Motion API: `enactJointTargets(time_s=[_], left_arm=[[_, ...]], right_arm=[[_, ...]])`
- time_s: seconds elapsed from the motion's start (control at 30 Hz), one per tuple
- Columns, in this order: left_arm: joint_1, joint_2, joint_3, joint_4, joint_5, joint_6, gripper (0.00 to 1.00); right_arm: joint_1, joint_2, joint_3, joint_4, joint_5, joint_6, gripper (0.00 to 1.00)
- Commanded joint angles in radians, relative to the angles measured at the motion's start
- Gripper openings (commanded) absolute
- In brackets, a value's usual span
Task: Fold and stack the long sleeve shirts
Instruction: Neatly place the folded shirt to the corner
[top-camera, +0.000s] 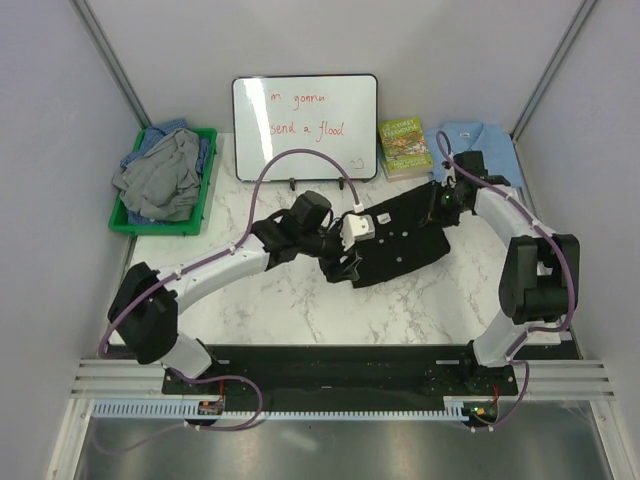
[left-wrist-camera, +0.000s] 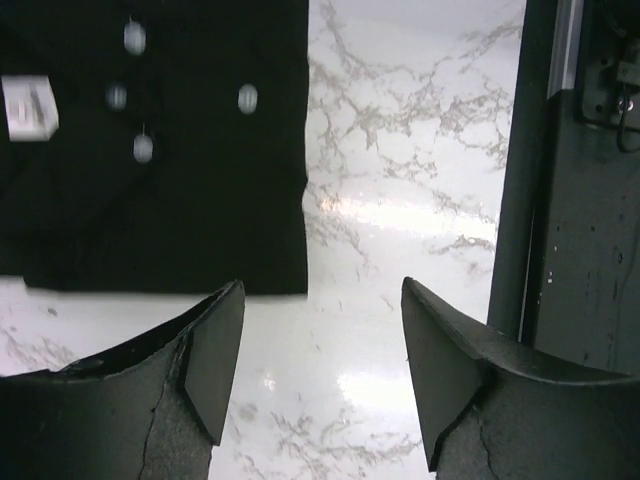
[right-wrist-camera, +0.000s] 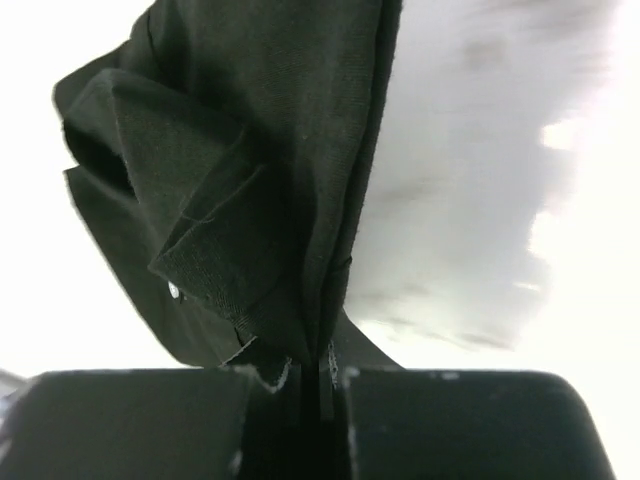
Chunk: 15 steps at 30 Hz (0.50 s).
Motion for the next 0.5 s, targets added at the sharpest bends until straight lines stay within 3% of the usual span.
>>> enactJointTargets(time_s=[0.0, 0.03, 0.07, 0.47], left_arm=[[0.033, -0.035, -0.038, -0.081, -0.002, 0.019, 0.71], [0.037, -0.035, -0.044, -0.085, -0.001, 0.022, 0.72], [0.043, -0.038, -0.047, -0.087, 0.011, 0.031, 0.97], [0.082, -0.020, -0.076, -0.076, 0.031, 0.047, 0.99]], right_arm=[[-0.052, 0.006, 0.148, -0.245, 0.203, -0.231, 0.00], [-0.051, 0.018, 0.171, -0.258, 0.217, -0.254, 0.00], [-0.081, 0.024, 0.218, -0.270, 0.237, -0.268, 0.00], [-0.133, 0.128, 0.522, -0.324, 0.340, -0.345, 0.00]])
